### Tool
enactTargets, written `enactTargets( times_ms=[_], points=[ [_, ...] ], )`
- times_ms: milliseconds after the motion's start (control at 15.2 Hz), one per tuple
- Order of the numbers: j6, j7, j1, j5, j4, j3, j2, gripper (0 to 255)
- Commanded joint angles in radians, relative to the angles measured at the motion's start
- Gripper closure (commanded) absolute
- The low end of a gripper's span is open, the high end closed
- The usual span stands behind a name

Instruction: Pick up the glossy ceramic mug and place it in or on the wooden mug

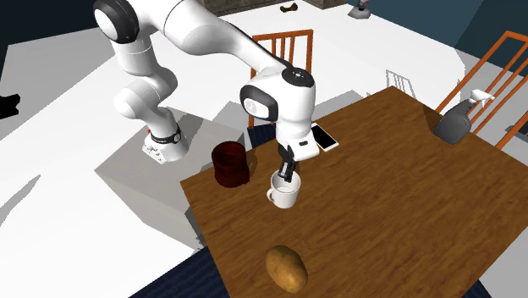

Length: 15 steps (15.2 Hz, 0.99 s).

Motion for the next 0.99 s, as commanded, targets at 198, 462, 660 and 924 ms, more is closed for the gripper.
enactTargets(
  times_ms=[198,462,660,924],
  points=[
    [-0.062,-0.004,-0.001,0.001,0.039,-0.001,-0.023,255],
    [-0.113,-0.006,-0.001,0.001,0.074,-0.001,-0.038,255],
    [-0.151,-0.007,0.000,0.001,0.104,-0.001,-0.047,255],
    [-0.203,-0.009,0.000,0.002,0.146,0.000,-0.056,255]
  ],
)
